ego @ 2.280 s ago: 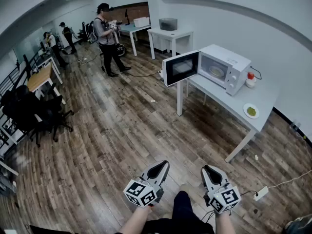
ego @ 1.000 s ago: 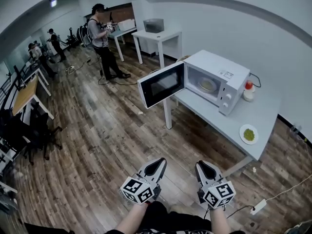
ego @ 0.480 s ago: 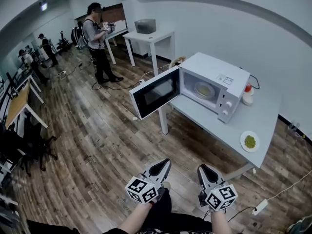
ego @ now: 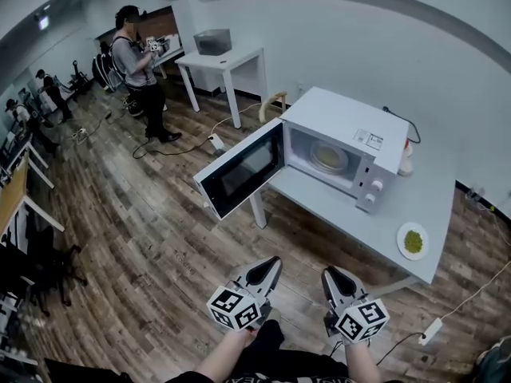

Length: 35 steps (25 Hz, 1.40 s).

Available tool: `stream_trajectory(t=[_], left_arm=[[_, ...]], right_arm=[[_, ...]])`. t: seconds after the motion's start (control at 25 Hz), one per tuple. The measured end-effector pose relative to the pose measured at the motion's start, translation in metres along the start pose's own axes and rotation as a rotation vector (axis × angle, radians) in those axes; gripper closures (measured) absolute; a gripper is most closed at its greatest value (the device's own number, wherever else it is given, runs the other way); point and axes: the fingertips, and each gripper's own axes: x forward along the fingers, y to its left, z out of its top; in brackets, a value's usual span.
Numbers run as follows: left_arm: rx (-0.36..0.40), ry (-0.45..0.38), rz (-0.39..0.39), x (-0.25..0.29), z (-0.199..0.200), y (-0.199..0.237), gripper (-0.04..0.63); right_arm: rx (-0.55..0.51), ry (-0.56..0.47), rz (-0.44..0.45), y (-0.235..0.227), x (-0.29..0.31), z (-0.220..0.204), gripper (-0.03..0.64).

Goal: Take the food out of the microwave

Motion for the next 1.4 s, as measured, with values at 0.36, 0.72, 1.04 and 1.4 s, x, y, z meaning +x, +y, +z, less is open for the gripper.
stream_trajectory(t=[0.36, 0.72, 1.04, 1.4], left_arm=[[-0.017, 0.024, -0.035, 0.036, 0.017, 0.059, 0.577], [-0.019, 0.05, -0.091, 0.063, 0.027, 0.103, 0.577], [-0.052, 0.086, -0.136, 0.083, 0.017, 0.111, 0.575], [-0.076, 0.099, -0.127, 0.11, 0.01, 0.127, 0.575]], right_arm=[[0.034, -0.01, -0.046, -0.02, 0.064, 0.009, 0.554], [0.054, -0.029, -0.111, -0.035, 0.111, 0.016, 0.554], [0.1, -0.037, -0.186, -0.053, 0.118, 0.012, 0.554], [0.124, -0.017, -0.213, -0.086, 0.143, 0.01, 0.552]])
